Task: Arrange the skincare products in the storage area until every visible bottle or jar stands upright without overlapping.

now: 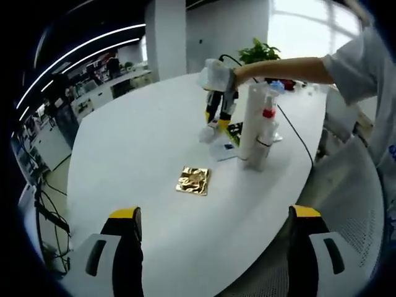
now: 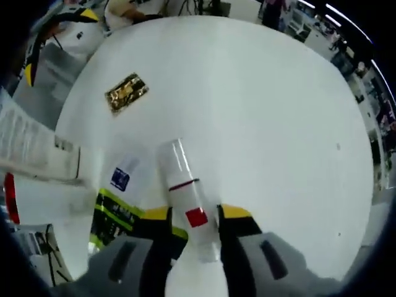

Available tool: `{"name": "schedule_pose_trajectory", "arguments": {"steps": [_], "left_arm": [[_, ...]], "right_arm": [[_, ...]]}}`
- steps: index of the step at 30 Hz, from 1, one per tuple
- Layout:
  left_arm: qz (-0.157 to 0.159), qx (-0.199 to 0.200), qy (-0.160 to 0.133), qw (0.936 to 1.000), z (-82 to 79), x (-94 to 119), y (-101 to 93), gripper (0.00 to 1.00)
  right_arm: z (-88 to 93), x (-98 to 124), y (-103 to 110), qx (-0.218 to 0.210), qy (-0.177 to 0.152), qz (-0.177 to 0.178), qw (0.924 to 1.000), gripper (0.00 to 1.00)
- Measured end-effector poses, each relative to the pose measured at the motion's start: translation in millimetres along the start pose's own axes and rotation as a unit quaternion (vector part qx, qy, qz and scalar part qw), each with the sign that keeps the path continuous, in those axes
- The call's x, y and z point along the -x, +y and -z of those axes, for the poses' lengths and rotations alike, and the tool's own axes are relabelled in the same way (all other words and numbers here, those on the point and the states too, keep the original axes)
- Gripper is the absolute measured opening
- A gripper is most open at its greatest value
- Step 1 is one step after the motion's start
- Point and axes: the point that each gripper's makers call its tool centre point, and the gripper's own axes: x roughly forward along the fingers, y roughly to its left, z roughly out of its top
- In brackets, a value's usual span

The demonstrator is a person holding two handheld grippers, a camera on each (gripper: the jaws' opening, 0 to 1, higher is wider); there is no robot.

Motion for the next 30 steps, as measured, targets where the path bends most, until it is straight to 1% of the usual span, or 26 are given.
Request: {"name": "schedule_pose_trajectory", "arguments": {"steps": [3, 5, 6, 7, 9, 12, 16, 19, 20, 21, 24, 26, 29, 30], "left_arm": [[0.004, 0.000, 0.002, 1.0000, 0.4, -2, -0.7, 0.96], [0.005, -0.001, 0.002, 1.0000, 0.3, -3, -0.5, 0.96], [0.006, -0.001, 0.002, 1.0000, 0.0, -3, -0.6, 0.96], [0.007, -0.001, 0.001, 1.0000, -0.5, -3, -0.7, 0.96], [0.008, -0.002, -0.001, 1.0000, -1.8, -4, -0.9, 0.96], [0.012, -0.004, -0.004, 0.9999, -3.2, -4, -2.1, 0.96], [0.015, -0.010, -0.007, 0.9998, -5.4, -4, -5.0, 0.96], [0.016, -0.012, -0.012, 0.9997, -7.8, -2, -5.5, 0.96], [0.015, -0.013, -0.014, 0.9997, -8.4, -2, -5.1, 0.95], [0.019, -0.010, -0.022, 0.9995, -10.9, 1, -6.5, 0.95], [0.018, -0.013, -0.024, 0.9995, -12.1, 1, -6.6, 0.95], [0.019, -0.015, -0.026, 0.9994, -13.5, 2, -7.7, 0.95], [0.024, -0.019, -0.034, 0.9990, -17.2, 3, -11.1, 0.95], [0.026, -0.019, -0.035, 0.9989, -18.0, 3, -11.9, 0.95]], "right_arm": [[-1.9, 0, 1, 0.003, 0.003, -0.006, 1.0000, 0.25], [-1.9, 1, 2, 0.007, 0.011, -0.008, 0.9999, 0.24], [-1.3, 1, 6, 0.005, 0.014, -0.017, 0.9997, 0.23], [-1.7, 1, 5, 0.006, 0.014, -0.017, 0.9997, 0.22], [-0.6, 0, 5, 0.011, 0.018, -0.016, 0.9996, 0.21], [0.4, 1, 7, -0.001, 0.021, -0.017, 0.9996, 0.20], [0.1, 6, 12, -0.006, 0.019, -0.006, 0.9998, 0.19], [-0.4, 15, 14, -0.012, 0.007, 0.002, 0.9999, 0.19], [-2.8, 29, 16, -0.027, -0.018, 0.023, 0.9992, 0.19], [-3.4, 32, 15, -0.028, -0.025, 0.030, 0.9988, 0.19], [-2.7, 44, 17, -0.041, -0.044, 0.047, 0.9971, 0.19], [-1.7, 53, 15, -0.042, -0.056, 0.072, 0.9949, 0.19], [2.2, 62, 17, -0.049, -0.064, 0.090, 0.9927, 0.19], [3.1, 67, 19, -0.060, -0.074, 0.095, 0.9909, 0.19]]}}
